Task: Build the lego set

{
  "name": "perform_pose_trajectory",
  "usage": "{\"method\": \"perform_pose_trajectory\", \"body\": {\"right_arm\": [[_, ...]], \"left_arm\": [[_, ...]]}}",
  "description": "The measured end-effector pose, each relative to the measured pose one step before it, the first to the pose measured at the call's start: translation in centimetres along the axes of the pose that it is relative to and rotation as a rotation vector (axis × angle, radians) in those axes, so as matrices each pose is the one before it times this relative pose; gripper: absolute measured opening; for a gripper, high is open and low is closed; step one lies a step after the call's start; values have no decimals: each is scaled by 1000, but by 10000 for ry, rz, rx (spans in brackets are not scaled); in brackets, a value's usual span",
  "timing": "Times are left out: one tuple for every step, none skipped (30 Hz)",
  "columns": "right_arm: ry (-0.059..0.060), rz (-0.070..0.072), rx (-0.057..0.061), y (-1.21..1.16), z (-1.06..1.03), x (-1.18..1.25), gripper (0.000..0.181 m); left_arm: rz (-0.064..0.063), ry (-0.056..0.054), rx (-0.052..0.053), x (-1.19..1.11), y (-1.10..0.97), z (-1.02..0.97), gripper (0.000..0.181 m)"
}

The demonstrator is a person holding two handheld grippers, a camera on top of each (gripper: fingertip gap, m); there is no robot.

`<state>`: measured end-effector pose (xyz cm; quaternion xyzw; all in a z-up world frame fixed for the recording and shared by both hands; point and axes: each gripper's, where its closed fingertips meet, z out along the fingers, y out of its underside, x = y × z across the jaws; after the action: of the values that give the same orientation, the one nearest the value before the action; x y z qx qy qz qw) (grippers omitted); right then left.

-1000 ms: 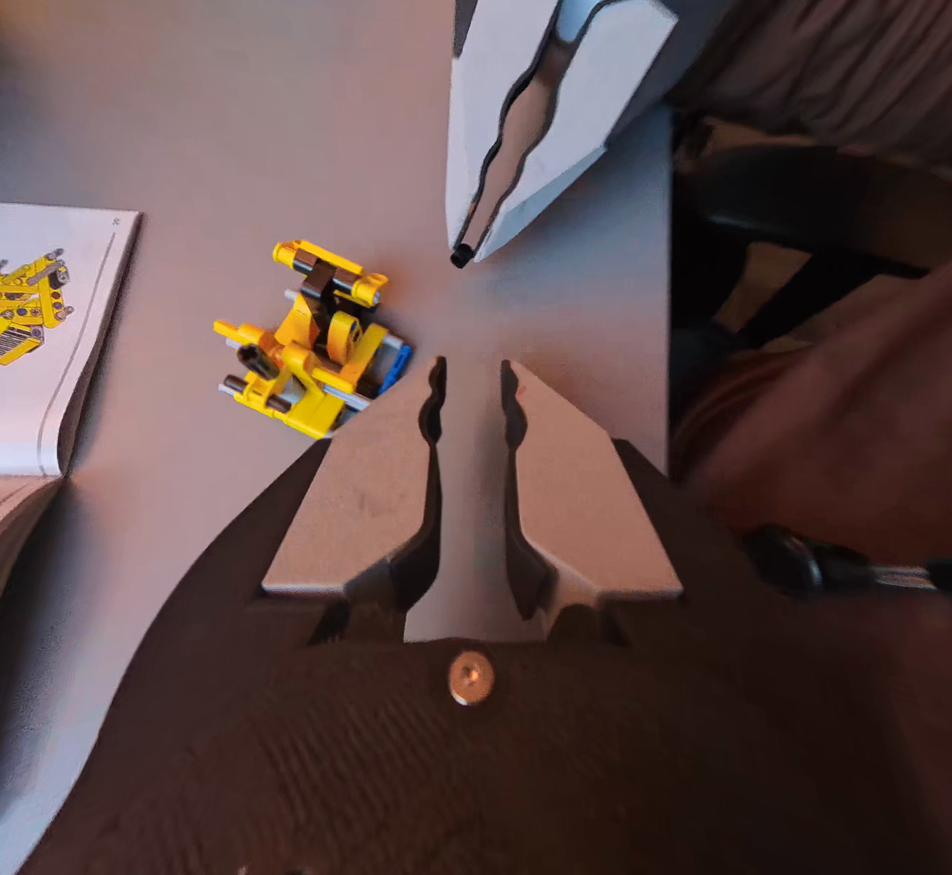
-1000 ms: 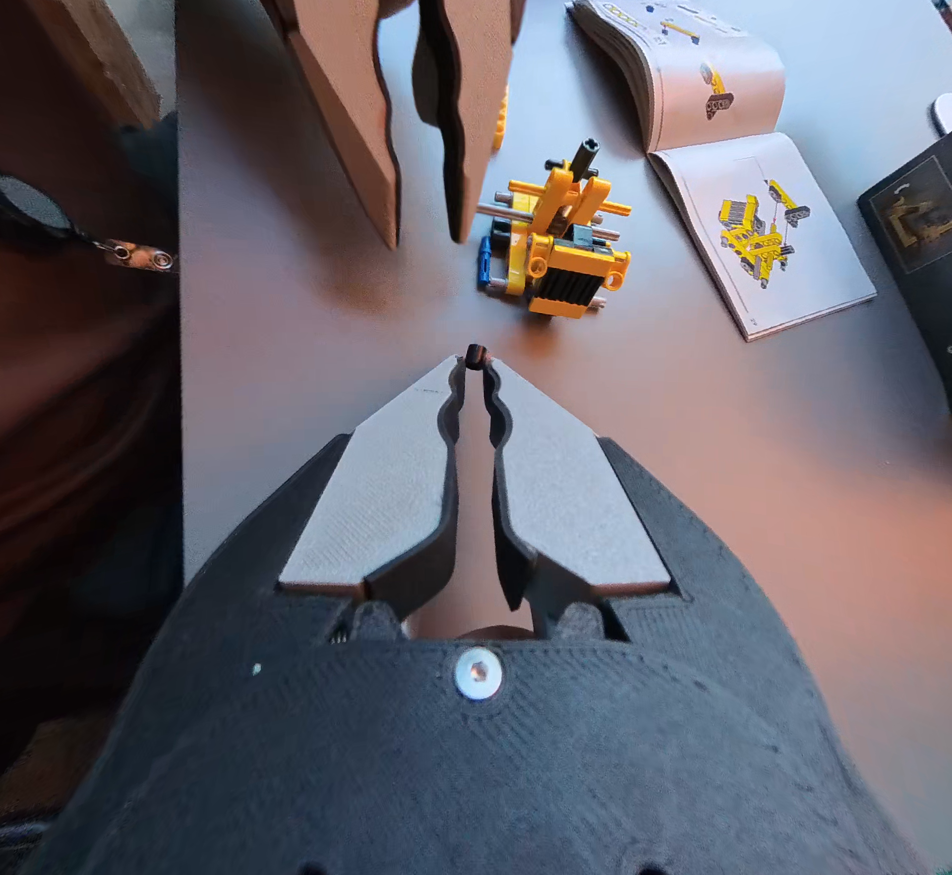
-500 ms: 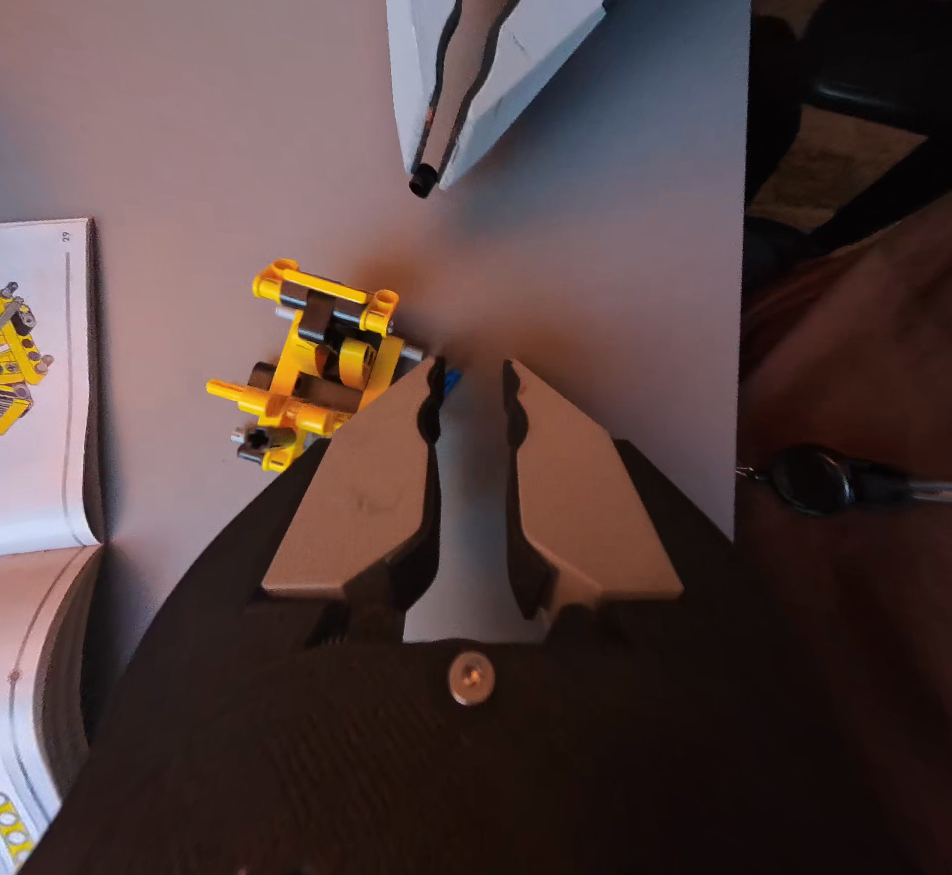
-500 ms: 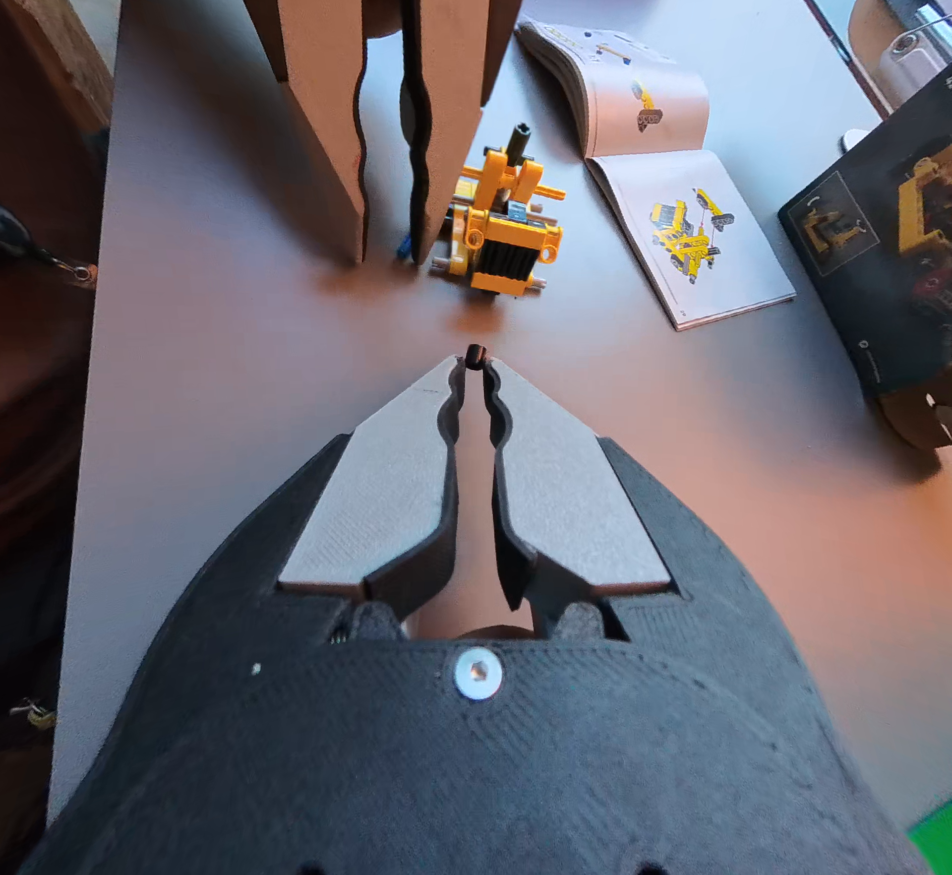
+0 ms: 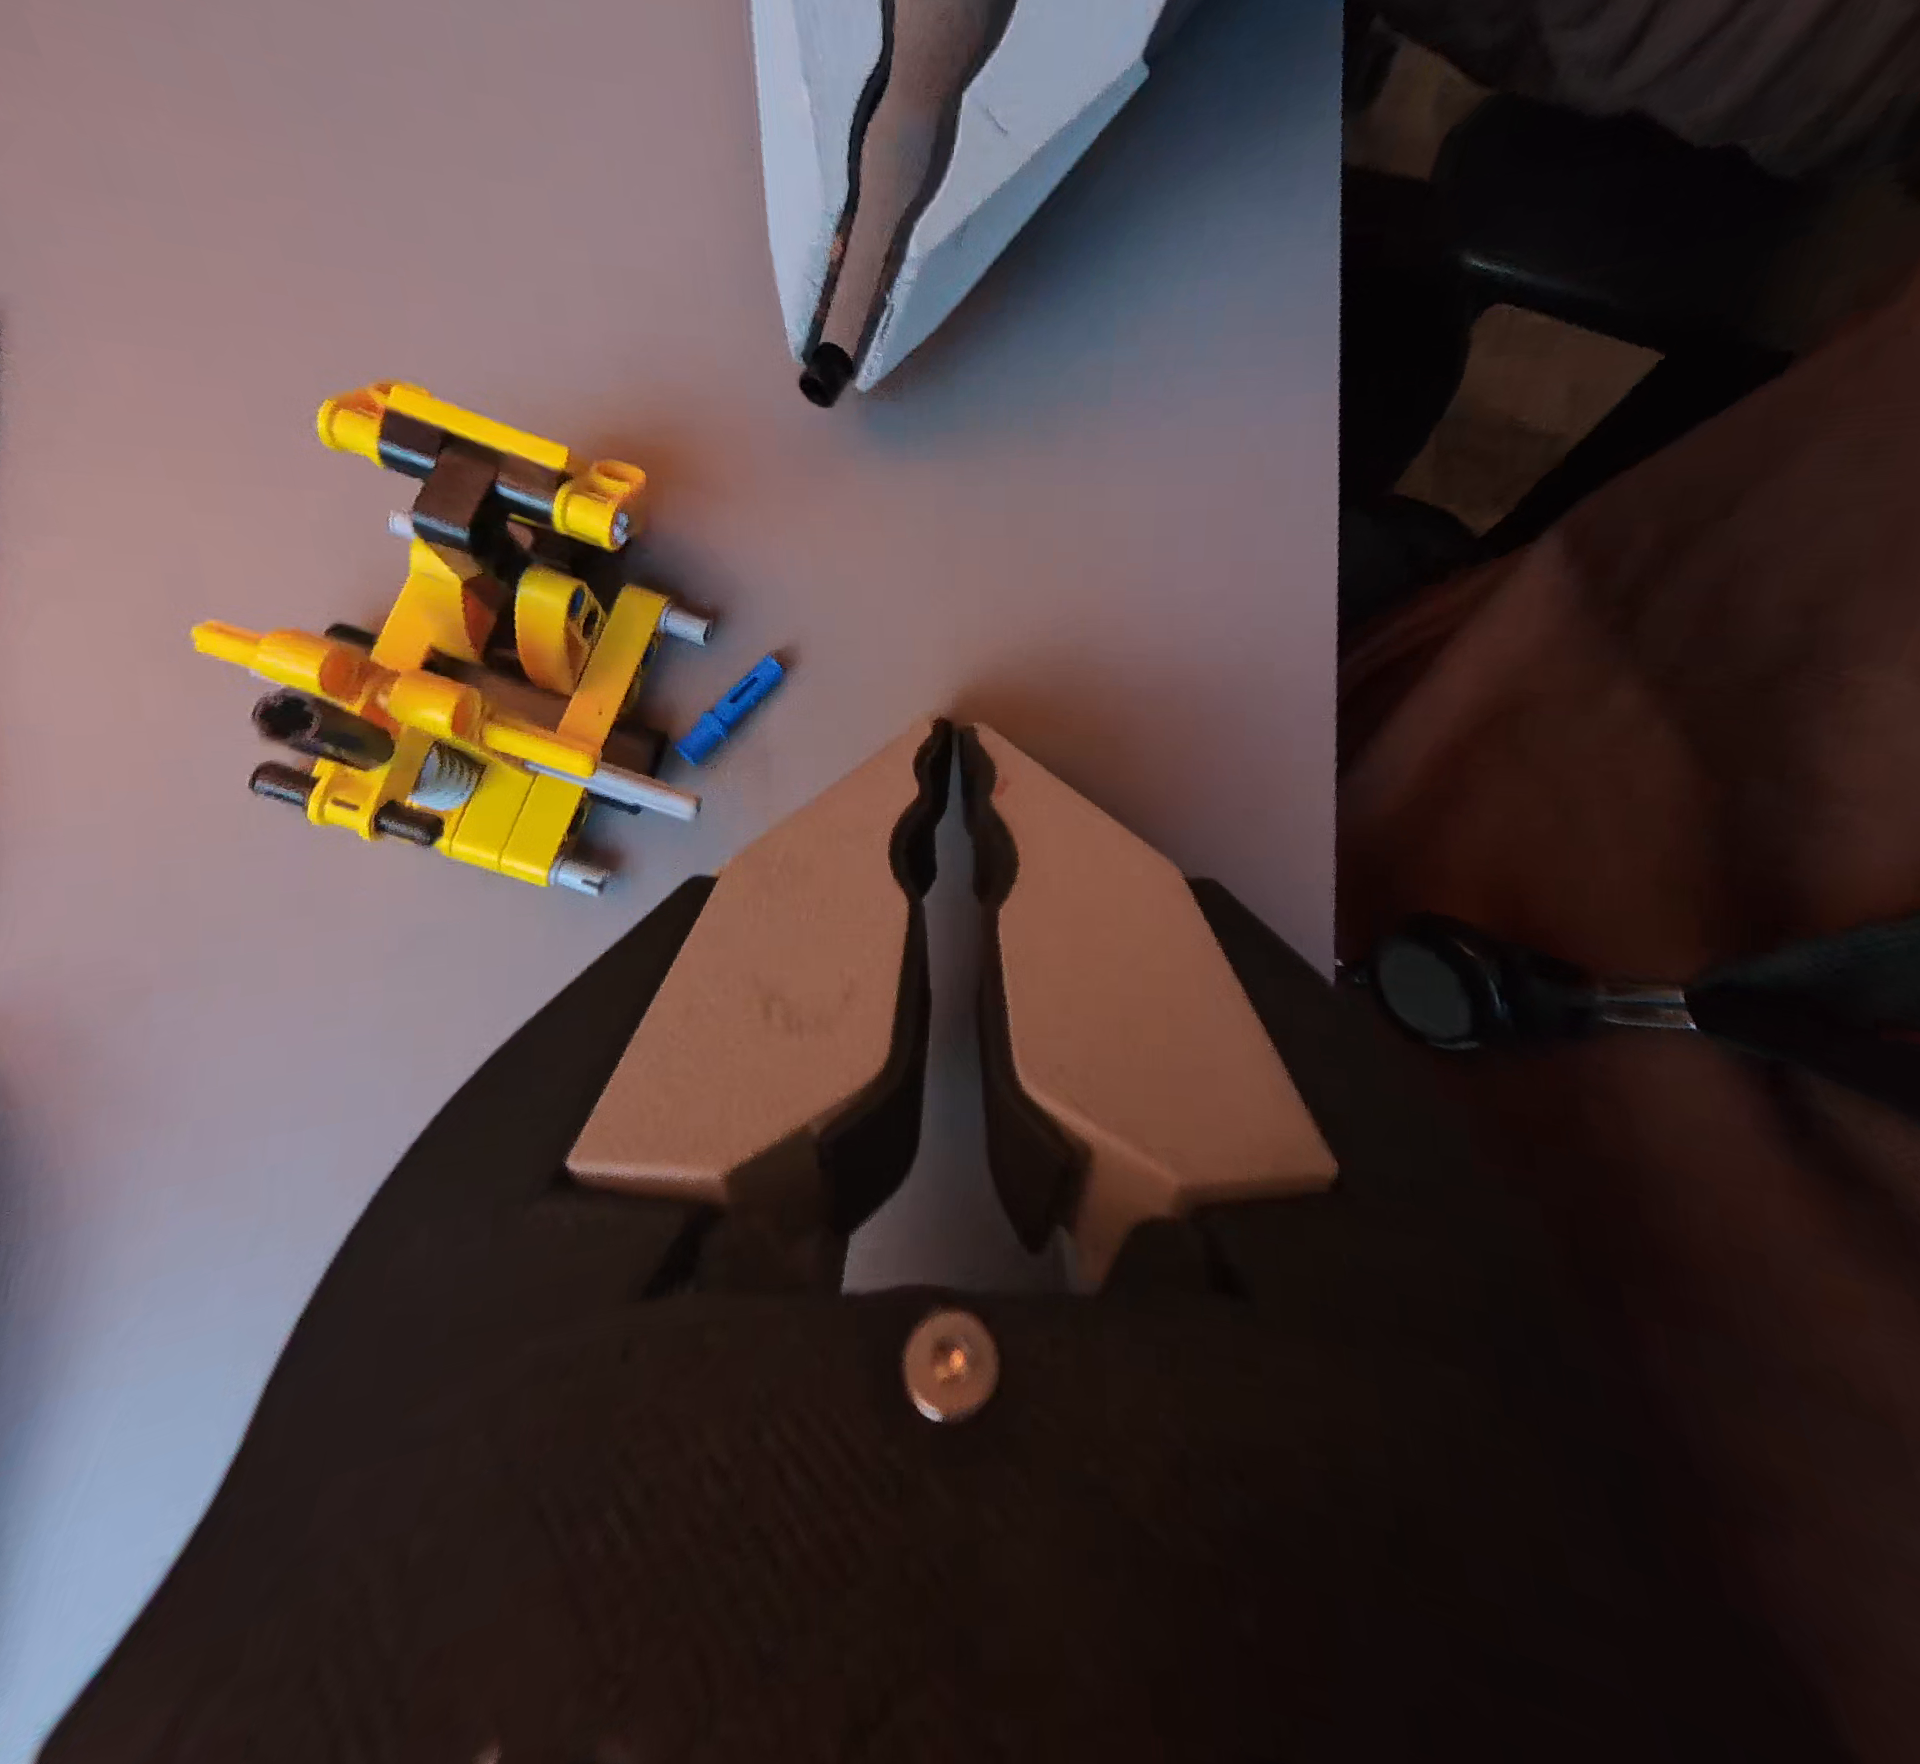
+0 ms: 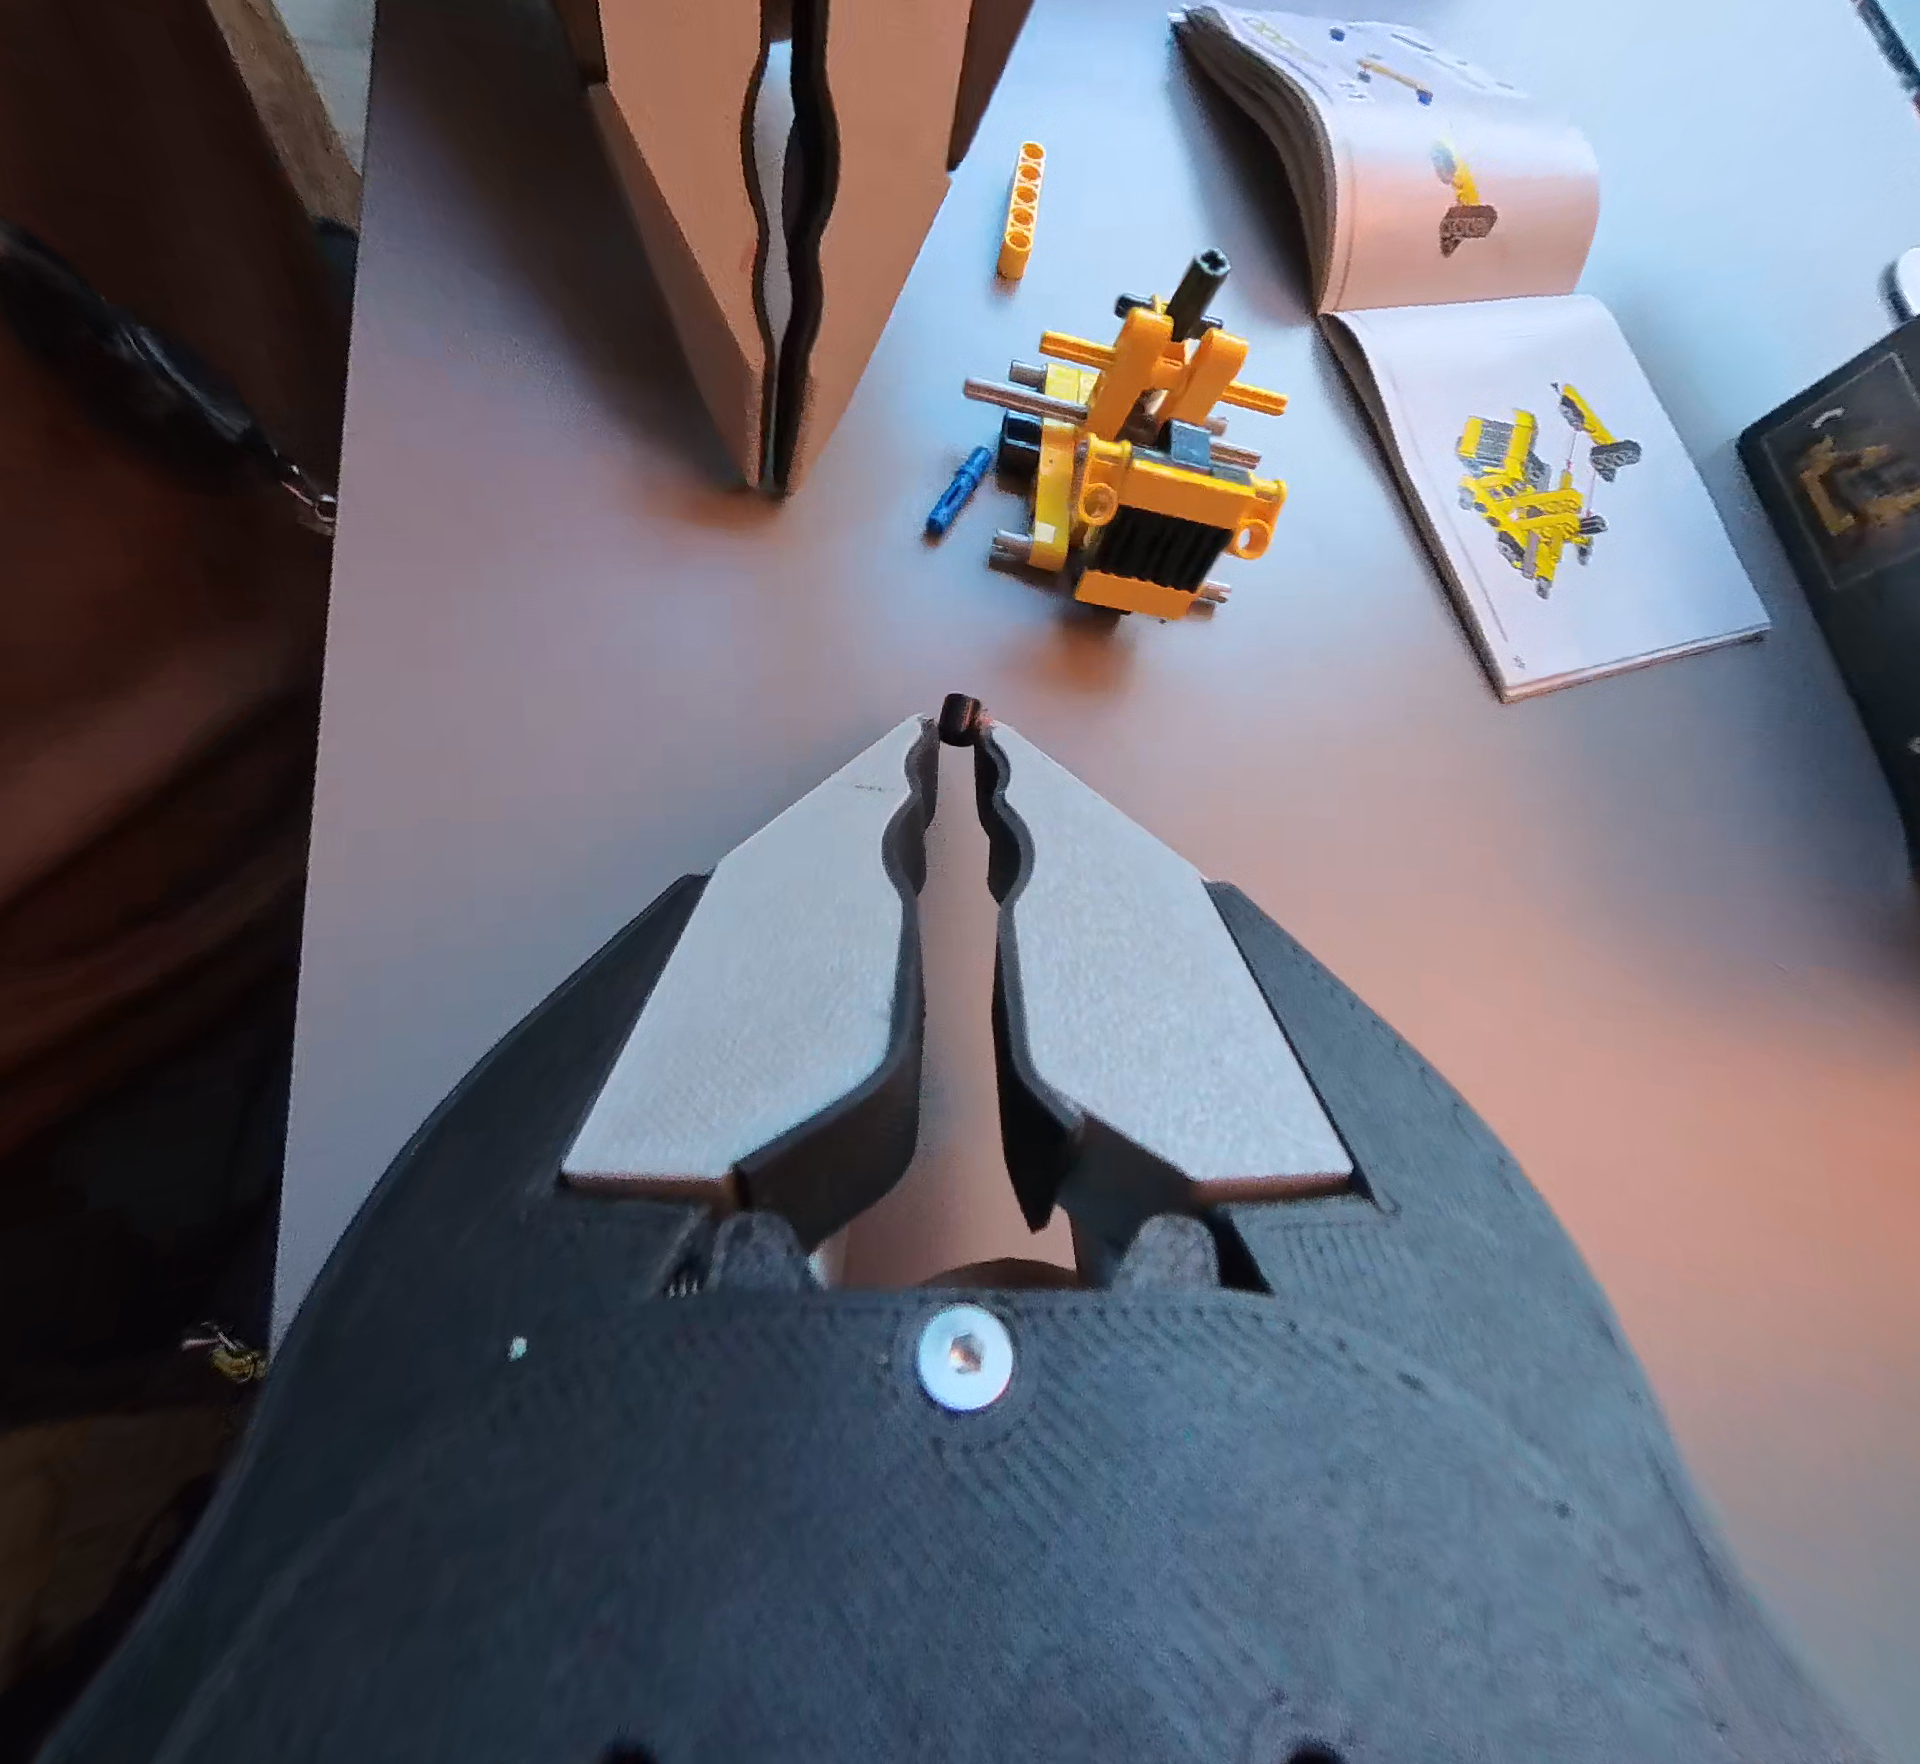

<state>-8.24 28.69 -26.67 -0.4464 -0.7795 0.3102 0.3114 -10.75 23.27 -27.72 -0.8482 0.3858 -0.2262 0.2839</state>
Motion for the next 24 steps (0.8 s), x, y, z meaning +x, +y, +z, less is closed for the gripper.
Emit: {"method": "perform_pose_trajectory", "body": {"right_arm": [[-10,-43,-98,13,209,-143,3],[-48,-29,-80,0,179,-132,4],[-57,8,-50,-32,149,-85,4],[-45,63,-18,-52,94,-12,4],[-10,116,18,-76,50,85,4],[32,137,41,-83,3,133,4],[82,118,33,-25,-50,195,4],[80,93,46,-39,-87,131,4],[43,56,60,-43,-99,40,4],[28,9,71,-57,-112,-8,4],[-9,-34,98,-97,-103,-64,4],[-134,-70,122,-131,-93,-227,4],[-154,-50,92,-116,-66,-218,4],[-90,31,18,-10,0,-58,4],[-89,88,-81,100,70,-25,4],[-115,50,-140,162,132,-107,4],[-121,-12,-159,165,169,-236,4],[-135,-67,-161,143,183,-333,3],[-112,-92,-164,153,173,-343,4],[-69,-82,-152,140,164,-241,4],[-18,-25,-52,-17,103,-107,4],[-63,32,-2,-89,84,-110,4],[-64,82,0,-77,84,-63,4],[-56,79,-5,-47,66,-65,4]], "left_arm": [[-1,75,98,41,20,-46,0],[12,22,1,-3,-82,54,0],[80,-17,-39,50,-148,50,8],[158,-92,-19,-6,-116,15,16],[184,-92,10,-39,26,-70,18],[114,-40,91,-47,105,-160,18],[-11,-22,138,-132,175,-195,18],[-65,23,55,-148,330,-205,18],[-33,58,89,-119,159,-263,17],[6,-49,61,-273,32,-236,19],[131,-36,33,-197,-91,-171,20],[174,15,-4,-104,-204,-65,20],[178,88,-74,-6,-244,53,19],[193,112,-119,35,-272,139,18],[155,16,-144,-116,-262,188,17],[165,-3,-206,-133,-166,195,17],[201,-70,-266,-182,-16,133,16],[240,-165,-269,-252,49,62,16],[278,-190,-233,-233,73,-4,16],[239,-208,-212,-274,103,-26,16],[177,-191,-190,-281,91,-31,16],[143,-74,-156,-131,64,-22,17],[89,-76,-110,-173,-32,-48,17],[78,-71,-102,-178,-44,-91,16]]}}
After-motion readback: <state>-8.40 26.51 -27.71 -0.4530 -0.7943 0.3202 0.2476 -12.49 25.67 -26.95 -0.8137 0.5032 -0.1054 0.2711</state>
